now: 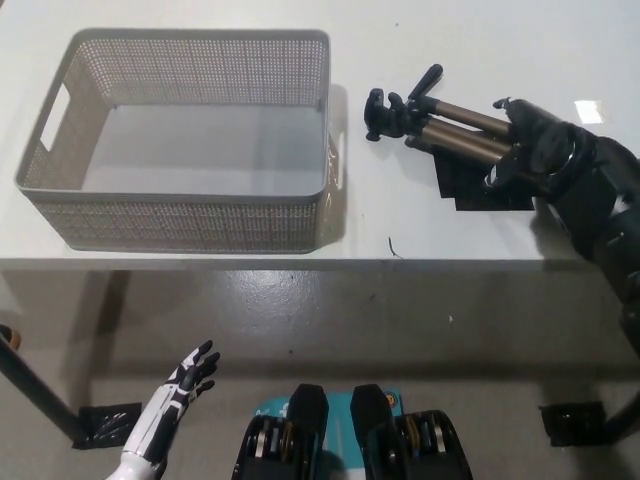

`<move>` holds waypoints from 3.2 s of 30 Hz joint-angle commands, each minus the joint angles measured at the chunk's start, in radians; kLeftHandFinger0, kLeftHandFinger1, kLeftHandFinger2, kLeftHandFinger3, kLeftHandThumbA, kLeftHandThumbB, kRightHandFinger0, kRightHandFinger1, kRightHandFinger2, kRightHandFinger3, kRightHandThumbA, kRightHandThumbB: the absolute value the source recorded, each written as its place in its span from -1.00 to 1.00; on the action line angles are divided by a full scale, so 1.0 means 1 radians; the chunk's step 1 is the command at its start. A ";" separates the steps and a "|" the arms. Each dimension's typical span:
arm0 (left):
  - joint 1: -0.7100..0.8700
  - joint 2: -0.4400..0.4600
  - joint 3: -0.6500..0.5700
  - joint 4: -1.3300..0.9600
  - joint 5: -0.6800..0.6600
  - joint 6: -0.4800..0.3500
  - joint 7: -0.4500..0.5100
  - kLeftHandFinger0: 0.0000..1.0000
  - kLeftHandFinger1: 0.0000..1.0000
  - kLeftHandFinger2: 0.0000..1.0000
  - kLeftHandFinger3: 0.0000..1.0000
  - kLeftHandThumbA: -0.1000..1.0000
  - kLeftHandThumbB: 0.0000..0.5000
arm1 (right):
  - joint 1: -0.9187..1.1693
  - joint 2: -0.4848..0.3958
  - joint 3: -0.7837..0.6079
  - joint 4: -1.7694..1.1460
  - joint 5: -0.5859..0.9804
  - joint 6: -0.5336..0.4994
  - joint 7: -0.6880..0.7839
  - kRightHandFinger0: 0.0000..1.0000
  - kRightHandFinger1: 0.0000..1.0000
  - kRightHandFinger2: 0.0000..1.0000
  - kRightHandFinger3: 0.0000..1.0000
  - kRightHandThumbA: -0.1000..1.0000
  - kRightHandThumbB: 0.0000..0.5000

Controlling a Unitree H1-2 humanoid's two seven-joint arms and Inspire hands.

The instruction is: The robot uses its right hand to pick the tripod on the desk and places it into a rectangular container on the left.

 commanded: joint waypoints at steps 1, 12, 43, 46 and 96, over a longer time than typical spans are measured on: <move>0.007 0.014 -0.002 -0.019 0.006 -0.020 -0.015 1.00 1.00 1.00 1.00 1.00 1.00 | 0.079 0.020 0.053 0.058 -0.061 0.038 -0.012 1.00 1.00 1.00 1.00 0.19 0.64; -0.006 0.015 0.002 -0.015 -0.004 -0.013 -0.028 1.00 1.00 1.00 1.00 1.00 1.00 | 0.128 -0.010 0.078 0.042 -0.080 -0.097 -0.342 -0.30 -0.21 0.01 0.24 -1.00 -0.17; -0.002 0.005 0.003 0.000 0.012 -0.030 -0.014 1.00 1.00 1.00 1.00 1.00 1.00 | -0.099 -0.202 -0.077 -0.462 -0.148 -0.285 -0.504 -1.00 -0.17 0.63 0.78 -1.00 -0.46; 0.003 0.006 0.001 0.000 0.022 -0.034 -0.010 1.00 1.00 1.00 1.00 1.00 1.00 | -0.115 -0.204 -0.084 -0.534 -0.154 -0.275 -0.478 -1.00 -0.13 0.69 0.80 -1.00 -0.34; 0.015 0.015 -0.035 0.062 0.066 -0.072 -0.034 1.00 1.00 1.00 1.00 1.00 1.00 | -0.215 0.246 0.551 -0.198 -0.660 -0.329 -0.700 -1.00 -1.00 -0.43 -0.56 -1.00 0.24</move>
